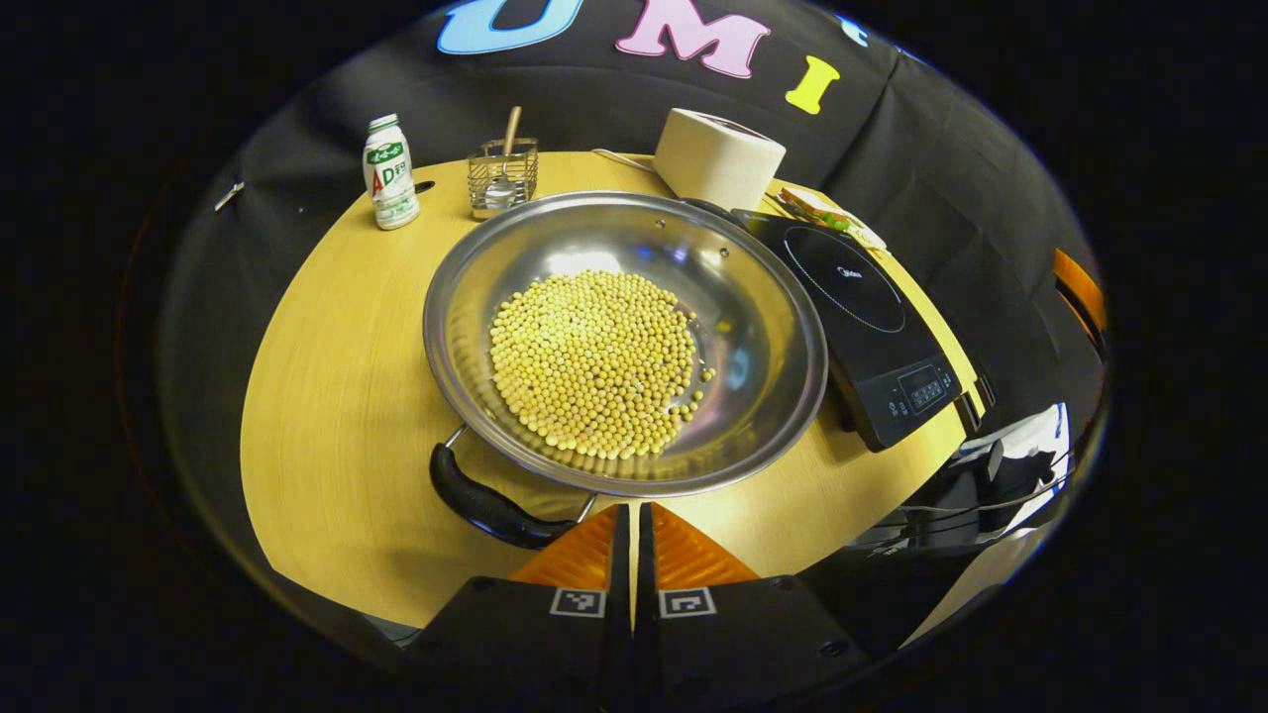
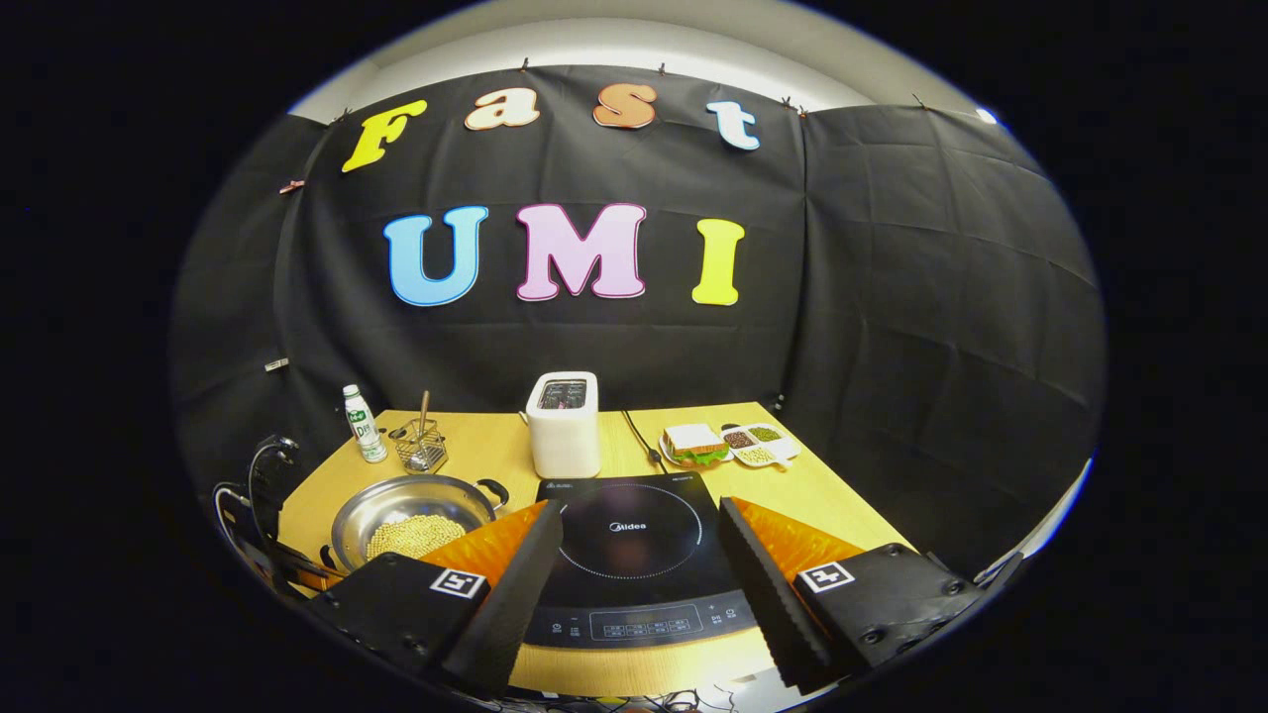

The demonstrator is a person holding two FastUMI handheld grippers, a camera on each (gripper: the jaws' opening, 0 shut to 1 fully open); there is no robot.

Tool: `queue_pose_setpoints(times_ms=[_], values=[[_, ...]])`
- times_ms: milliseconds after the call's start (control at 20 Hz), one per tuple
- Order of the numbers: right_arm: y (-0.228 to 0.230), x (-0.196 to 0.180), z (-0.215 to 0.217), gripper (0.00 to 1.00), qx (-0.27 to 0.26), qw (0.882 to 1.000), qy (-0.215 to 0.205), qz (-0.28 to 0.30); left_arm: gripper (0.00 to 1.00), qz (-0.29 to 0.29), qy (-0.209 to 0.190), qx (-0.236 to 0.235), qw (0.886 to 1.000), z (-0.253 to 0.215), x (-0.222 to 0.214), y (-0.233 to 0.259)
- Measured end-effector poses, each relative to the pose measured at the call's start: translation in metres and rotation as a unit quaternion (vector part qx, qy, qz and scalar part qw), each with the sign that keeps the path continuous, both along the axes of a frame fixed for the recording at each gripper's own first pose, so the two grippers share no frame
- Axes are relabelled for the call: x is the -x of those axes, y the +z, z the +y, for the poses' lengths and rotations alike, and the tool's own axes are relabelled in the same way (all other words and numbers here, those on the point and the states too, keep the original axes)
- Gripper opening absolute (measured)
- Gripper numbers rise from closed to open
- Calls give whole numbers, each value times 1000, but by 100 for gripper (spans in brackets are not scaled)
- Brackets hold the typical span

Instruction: First push the handle of the pot to place it horizontally, then grasp the pot with both hands and set it on the induction cooktop.

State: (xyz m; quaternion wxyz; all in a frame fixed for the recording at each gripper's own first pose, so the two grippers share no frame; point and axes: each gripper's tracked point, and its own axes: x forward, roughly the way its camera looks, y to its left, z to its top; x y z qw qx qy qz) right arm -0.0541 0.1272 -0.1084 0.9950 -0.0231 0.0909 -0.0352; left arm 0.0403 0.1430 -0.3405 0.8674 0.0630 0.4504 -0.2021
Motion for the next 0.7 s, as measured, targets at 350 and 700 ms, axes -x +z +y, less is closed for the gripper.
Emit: queue_pose_setpoints(times_ms=[350,700], values=[[-3,-3,12,98,7,1000,15,4,5,-15,38,-1,999,35,-19,6],[-10,-4,14,97,7,1000,17,14,5,-16,82,13,996,59,-38,6]])
